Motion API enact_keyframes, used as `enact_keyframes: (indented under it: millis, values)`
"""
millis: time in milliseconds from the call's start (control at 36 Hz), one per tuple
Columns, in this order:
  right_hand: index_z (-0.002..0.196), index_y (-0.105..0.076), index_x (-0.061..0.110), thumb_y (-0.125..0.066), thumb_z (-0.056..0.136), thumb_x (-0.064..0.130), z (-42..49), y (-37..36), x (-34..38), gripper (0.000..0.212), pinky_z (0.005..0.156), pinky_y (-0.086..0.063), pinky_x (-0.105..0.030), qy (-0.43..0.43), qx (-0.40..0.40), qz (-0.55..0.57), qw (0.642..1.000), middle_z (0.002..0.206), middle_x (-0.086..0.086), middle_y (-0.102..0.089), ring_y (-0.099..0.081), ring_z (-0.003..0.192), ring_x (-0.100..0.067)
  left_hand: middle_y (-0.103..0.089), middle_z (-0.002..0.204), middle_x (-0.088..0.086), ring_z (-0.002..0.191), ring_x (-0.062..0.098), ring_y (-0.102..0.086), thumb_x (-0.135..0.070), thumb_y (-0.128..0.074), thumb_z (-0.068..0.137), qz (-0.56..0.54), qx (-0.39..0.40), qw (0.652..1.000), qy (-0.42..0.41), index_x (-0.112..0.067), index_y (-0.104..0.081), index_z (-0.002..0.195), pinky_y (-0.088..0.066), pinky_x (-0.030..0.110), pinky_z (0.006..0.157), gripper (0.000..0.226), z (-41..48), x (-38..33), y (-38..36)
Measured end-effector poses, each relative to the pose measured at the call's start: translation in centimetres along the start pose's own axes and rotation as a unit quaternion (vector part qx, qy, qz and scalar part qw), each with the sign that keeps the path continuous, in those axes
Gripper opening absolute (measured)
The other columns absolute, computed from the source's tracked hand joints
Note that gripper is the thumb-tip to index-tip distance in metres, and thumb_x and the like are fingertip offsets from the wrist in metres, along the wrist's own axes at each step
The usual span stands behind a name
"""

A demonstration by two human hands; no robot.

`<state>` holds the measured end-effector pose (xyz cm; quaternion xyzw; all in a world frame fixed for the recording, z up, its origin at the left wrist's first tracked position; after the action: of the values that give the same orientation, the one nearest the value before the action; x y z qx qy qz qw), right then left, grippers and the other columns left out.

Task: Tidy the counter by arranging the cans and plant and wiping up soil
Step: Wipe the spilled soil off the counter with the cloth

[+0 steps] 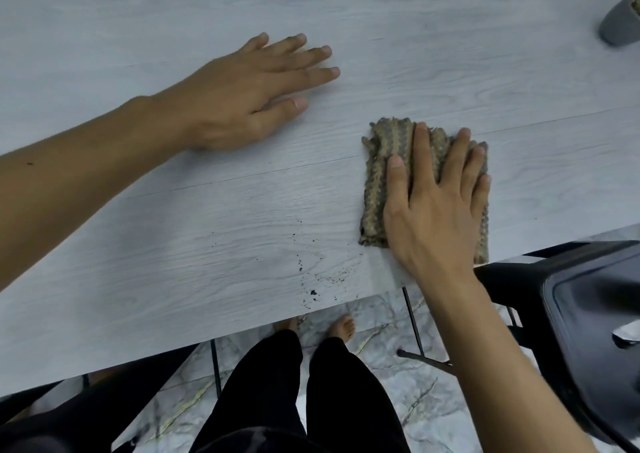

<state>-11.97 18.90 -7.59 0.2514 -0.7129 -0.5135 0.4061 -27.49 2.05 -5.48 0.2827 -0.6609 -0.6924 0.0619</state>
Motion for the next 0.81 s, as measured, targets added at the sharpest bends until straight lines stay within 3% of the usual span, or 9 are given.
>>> enact_keyframes:
  millis: [222,472,611,806]
  values:
    - [0.165,-0.011,0.036,-0.017,0.106,0.06,1.9,-1.4,5.4,0.064,0.128,0.008,-0.049,0.061,0.0,-0.014,0.998,0.174,-0.012,0.006,0.012,0.159,-0.031,-0.007,0.174,-0.011,0.16,0.012,0.003,-0.047,-0.021,0.111,0.014,0.006,1.0,0.001,-0.038,-0.018,0.164,0.001,0.042,0.129,0.054,-0.9,0.5,-0.8]
    - [0.166,-0.013,0.029,-0.018,0.108,0.054,-4.6,-4.4,11.9,0.063,0.127,0.001,-0.052,0.177,0.009,-0.007,0.984,0.173,-0.017,0.002,0.008,0.159,-0.035,-0.007,0.173,-0.012,0.16,0.011,0.002,-0.04,-0.023,0.11,0.004,0.007,1.0,0.008,-0.038,-0.021,0.164,0.001,0.042,0.129,0.054,-1.0,0.6,-0.8]
    - [0.164,-0.025,0.029,-0.028,0.108,0.051,-8.3,-4.8,11.8,0.06,0.127,-0.002,-0.051,0.212,0.004,0.003,0.977,0.173,-0.017,-0.006,0.001,0.16,-0.033,-0.005,0.174,-0.011,0.16,0.011,0.004,-0.043,-0.02,0.11,0.021,0.006,1.0,0.016,-0.037,-0.018,0.164,0.002,0.041,0.129,0.055,-1.1,0.9,-1.0]
    - [0.164,-0.023,0.032,-0.03,0.108,0.052,-10.8,-4.5,9.5,0.06,0.127,-0.005,-0.052,0.209,0.009,0.004,0.978,0.173,-0.015,-0.005,0.002,0.16,-0.031,0.0,0.174,-0.011,0.16,0.01,0.007,-0.047,-0.016,0.109,0.029,0.015,0.999,0.032,-0.039,-0.013,0.165,0.001,0.042,0.13,0.057,-1.1,0.9,-1.5]
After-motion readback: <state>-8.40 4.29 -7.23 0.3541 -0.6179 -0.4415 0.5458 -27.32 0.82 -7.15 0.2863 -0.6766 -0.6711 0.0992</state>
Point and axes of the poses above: each hand's wrist, its own z-axis towards the middle knuckle, its own y-axis out of the back of the hand, x = y × z, the point moved 10 cm from there along z, towards the middle knuckle
